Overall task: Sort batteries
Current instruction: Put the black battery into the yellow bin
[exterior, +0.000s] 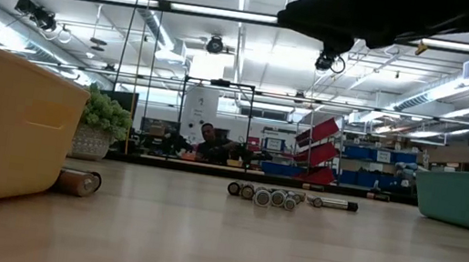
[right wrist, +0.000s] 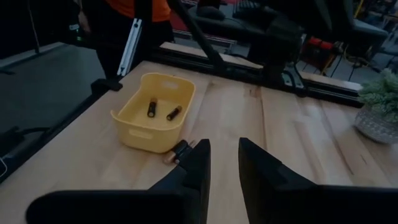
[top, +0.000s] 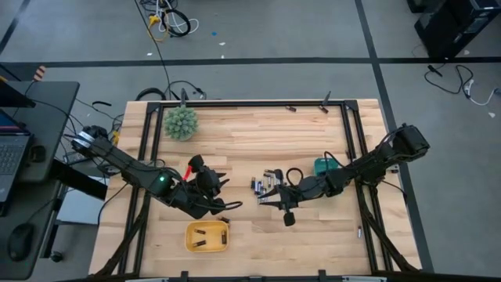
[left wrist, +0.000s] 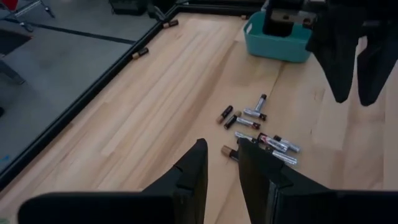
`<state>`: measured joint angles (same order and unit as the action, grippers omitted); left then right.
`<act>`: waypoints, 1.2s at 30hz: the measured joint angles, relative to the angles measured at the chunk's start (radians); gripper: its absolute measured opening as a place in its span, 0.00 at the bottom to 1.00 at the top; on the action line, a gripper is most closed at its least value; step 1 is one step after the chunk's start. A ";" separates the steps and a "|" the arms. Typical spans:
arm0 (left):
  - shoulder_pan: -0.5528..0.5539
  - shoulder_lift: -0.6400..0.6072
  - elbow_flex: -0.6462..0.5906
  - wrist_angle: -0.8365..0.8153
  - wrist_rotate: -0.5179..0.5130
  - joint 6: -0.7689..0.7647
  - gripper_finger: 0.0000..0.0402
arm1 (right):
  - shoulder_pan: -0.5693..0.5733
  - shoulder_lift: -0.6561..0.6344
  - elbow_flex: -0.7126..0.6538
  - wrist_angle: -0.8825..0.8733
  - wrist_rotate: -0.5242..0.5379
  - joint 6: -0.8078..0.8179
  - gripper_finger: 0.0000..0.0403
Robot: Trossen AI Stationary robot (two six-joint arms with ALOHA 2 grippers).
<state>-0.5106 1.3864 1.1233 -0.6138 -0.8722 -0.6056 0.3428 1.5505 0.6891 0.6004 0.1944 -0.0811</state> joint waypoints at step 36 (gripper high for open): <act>0.001 0.012 -0.109 0.142 -0.238 0.109 0.21 | -0.243 -0.029 0.127 -0.286 0.178 0.087 0.11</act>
<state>-0.5098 1.3979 1.0145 -0.4722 -1.1102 -0.4965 0.1000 1.5211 0.8164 0.3145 0.3727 0.0061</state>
